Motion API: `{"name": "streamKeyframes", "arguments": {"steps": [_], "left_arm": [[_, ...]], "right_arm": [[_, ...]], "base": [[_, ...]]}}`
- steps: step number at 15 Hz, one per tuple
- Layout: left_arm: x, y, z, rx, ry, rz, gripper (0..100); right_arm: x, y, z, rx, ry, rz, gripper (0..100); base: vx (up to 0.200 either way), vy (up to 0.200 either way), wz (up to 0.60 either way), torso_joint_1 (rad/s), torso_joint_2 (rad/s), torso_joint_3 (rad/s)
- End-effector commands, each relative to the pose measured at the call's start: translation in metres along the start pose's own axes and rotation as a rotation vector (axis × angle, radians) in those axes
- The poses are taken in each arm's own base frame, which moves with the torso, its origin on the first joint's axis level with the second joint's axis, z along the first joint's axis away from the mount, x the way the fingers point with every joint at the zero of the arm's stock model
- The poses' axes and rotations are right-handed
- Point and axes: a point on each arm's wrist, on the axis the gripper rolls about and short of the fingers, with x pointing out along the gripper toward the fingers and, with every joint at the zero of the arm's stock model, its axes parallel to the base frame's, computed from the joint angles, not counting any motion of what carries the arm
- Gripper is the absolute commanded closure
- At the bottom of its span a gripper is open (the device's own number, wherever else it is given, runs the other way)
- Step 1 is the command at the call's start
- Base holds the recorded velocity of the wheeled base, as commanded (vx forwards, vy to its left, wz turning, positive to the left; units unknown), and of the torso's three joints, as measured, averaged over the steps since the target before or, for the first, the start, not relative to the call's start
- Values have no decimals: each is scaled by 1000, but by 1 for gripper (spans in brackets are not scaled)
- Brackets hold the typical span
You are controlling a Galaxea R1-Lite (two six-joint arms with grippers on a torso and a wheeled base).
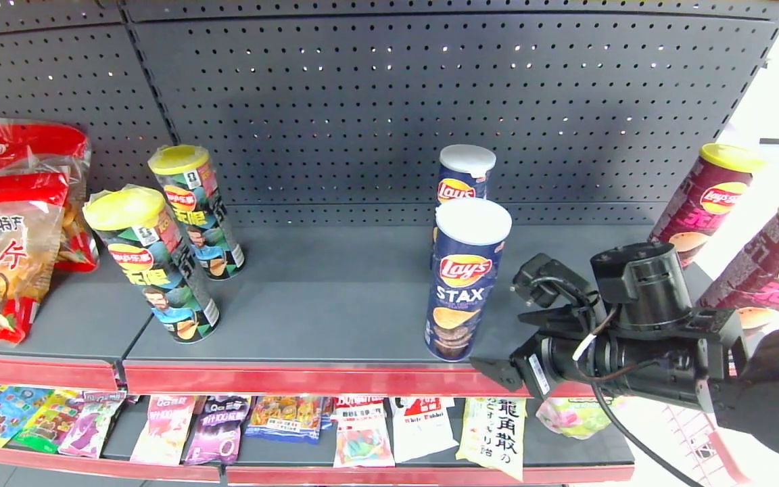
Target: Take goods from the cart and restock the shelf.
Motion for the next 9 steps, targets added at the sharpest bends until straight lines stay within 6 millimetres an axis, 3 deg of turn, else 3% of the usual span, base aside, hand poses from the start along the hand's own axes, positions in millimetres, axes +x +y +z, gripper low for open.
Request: {"name": "streamKeyframes", "arguments": {"steps": [1, 9], "left_arm": [[0, 0, 0, 0, 0, 0, 0], [0, 0, 0, 0, 2, 0, 0]], "right_arm": [[4, 0, 0, 0, 5, 2, 0], [11, -3, 3, 10, 6, -7, 0]], "base": [[0, 0, 0, 0, 0, 0], [0, 0, 0, 0, 0, 0]]}}
